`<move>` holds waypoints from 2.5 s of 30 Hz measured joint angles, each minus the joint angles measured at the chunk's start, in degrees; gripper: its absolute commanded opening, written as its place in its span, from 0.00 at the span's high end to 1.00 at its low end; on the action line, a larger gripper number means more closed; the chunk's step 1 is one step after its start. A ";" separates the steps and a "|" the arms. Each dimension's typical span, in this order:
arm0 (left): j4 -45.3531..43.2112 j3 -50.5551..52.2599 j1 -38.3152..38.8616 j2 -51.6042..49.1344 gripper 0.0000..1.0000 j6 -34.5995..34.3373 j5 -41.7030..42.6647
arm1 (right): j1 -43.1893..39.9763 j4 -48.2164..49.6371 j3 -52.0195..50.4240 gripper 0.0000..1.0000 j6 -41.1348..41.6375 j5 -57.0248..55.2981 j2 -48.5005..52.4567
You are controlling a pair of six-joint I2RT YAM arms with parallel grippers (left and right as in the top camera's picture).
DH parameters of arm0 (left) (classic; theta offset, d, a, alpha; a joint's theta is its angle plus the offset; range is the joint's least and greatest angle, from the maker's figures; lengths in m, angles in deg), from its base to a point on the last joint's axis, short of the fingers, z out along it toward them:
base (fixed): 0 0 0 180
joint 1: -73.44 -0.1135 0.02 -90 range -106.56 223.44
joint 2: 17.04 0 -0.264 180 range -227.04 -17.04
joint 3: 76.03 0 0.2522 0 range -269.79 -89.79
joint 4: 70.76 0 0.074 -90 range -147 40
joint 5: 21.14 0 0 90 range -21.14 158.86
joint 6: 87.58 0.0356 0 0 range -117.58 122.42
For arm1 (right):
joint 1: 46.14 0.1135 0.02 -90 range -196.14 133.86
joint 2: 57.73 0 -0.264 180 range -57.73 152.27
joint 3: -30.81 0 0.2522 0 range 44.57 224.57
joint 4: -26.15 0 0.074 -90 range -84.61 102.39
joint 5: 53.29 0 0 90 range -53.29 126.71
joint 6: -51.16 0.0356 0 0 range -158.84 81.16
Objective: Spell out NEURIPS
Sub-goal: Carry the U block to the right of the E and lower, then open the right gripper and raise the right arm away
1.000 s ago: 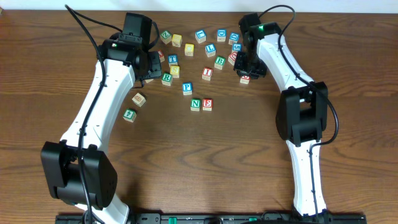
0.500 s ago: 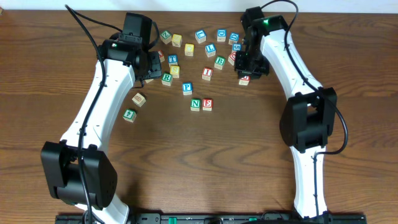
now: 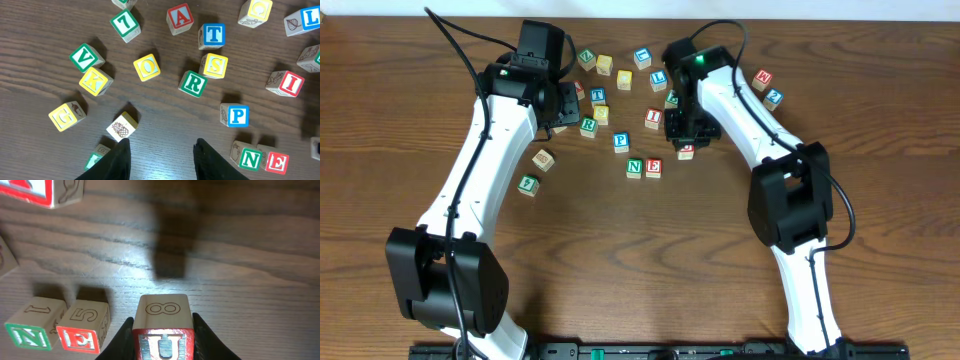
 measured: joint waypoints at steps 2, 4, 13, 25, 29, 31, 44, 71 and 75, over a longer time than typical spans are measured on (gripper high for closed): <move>-0.02 0.00 0.00 0.00 0.60 0.00 0.00 | 0.55 0.15 -0.76 0.79 0.00 -0.22 0.00; 0.00 0.00 0.00 0.00 0.59 -0.02 0.00 | 1.09 0.20 -1.46 0.78 0.00 -0.33 0.00; -0.04 0.00 0.00 0.00 0.59 0.00 0.02 | 3.08 1.36 -3.48 0.78 0.35 -0.42 0.00; -0.04 0.00 0.00 0.00 0.60 0.00 0.00 | 4.31 1.25 -3.85 0.75 3.32 -0.44 0.00; -0.04 0.00 0.00 0.00 0.59 -0.02 0.00 | 4.31 1.77 -5.31 0.75 3.87 -0.44 0.00; -0.04 0.00 0.00 0.00 0.59 0.00 0.02 | 4.31 1.90 -5.90 0.74 4.07 -0.42 0.00; -0.07 0.00 0.00 0.00 0.59 -0.02 0.00 | 4.31 2.80 -6.05 0.64 4.74 -0.39 0.00; -0.31 0.00 0.00 0.00 0.59 0.00 0.02 | 3.26 -2.40 3.58 0.63 4.68 0.09 0.00; -0.33 0.00 0.00 0.00 0.59 -0.02 0.00 | 3.26 -3.45 6.29 0.63 4.42 0.02 0.00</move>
